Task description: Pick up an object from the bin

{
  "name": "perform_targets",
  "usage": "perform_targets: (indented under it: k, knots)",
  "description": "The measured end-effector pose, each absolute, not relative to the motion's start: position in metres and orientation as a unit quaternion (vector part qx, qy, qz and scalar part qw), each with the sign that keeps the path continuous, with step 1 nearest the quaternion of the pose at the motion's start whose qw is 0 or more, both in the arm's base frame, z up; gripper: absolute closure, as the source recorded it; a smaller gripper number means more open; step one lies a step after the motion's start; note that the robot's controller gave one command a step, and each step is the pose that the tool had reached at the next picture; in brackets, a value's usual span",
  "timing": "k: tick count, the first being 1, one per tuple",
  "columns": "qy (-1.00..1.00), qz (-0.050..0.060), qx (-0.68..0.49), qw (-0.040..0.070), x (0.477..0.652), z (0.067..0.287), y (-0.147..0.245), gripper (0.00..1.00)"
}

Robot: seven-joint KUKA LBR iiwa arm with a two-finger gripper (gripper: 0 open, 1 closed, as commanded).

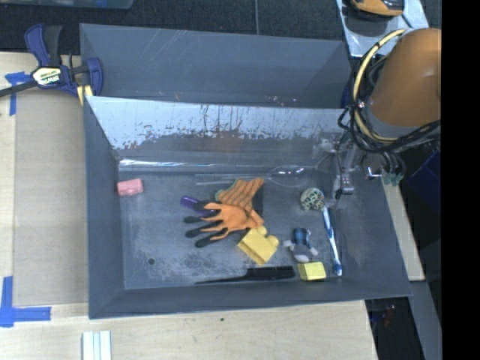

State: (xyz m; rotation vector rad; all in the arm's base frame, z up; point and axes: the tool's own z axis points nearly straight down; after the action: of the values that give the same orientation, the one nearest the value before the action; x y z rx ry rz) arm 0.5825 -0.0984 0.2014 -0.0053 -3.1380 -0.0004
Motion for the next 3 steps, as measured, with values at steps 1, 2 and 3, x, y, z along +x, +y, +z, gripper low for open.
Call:
perform_targets:
  k: [1, 2, 3]
  knots:
    - [-1.0, 0.0, 0.0, -0.002, 0.584, 0.206, -0.098, 0.0]
    - [-0.999, 0.001, 0.044, -0.004, 0.589, 0.16, -0.066, 0.0]
    - [-0.985, 0.001, 0.174, -0.005, 0.606, 0.148, -0.012, 0.0]
